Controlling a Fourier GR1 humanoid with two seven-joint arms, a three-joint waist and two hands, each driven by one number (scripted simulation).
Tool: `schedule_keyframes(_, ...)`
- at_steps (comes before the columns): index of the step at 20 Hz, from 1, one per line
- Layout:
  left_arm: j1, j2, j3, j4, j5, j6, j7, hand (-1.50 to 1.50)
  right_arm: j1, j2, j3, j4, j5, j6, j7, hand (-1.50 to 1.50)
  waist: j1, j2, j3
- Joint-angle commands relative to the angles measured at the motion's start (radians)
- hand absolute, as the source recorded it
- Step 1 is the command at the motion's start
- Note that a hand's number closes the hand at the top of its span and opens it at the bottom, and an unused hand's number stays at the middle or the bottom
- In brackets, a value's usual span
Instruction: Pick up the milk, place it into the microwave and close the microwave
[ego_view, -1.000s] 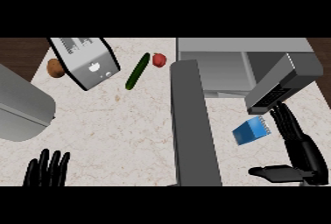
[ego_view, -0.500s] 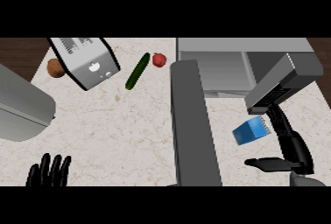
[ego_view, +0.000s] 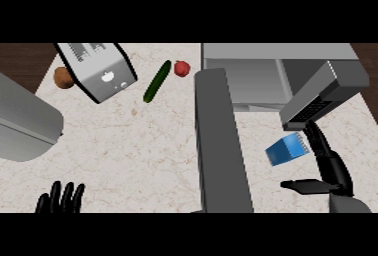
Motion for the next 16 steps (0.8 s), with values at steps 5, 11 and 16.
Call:
schedule_keyframes(5,0.022,0.038,0.030,0.026,0.031,-0.031,-0.062,-1.50,-0.140,-0.048,-0.012,0.311,0.046,-0.009,-0.188,-1.50,0.006,0.002,0.001)
schedule_keyframes(11,0.041,0.017,-0.033,0.008,0.002,-0.006,-0.045,-1.50,-0.207,-0.028,0.016,0.357,0.064,-0.012,-0.214,-1.50,0.006,0.002,0.001)
schedule_keyframes(16,-0.028,0.030,0.042,0.085,0.032,-0.016,-0.079,-1.50,-0.216,-0.001,0.002,0.435,0.043,-0.020,-0.238,-1.50,0.003,0.002,0.001)
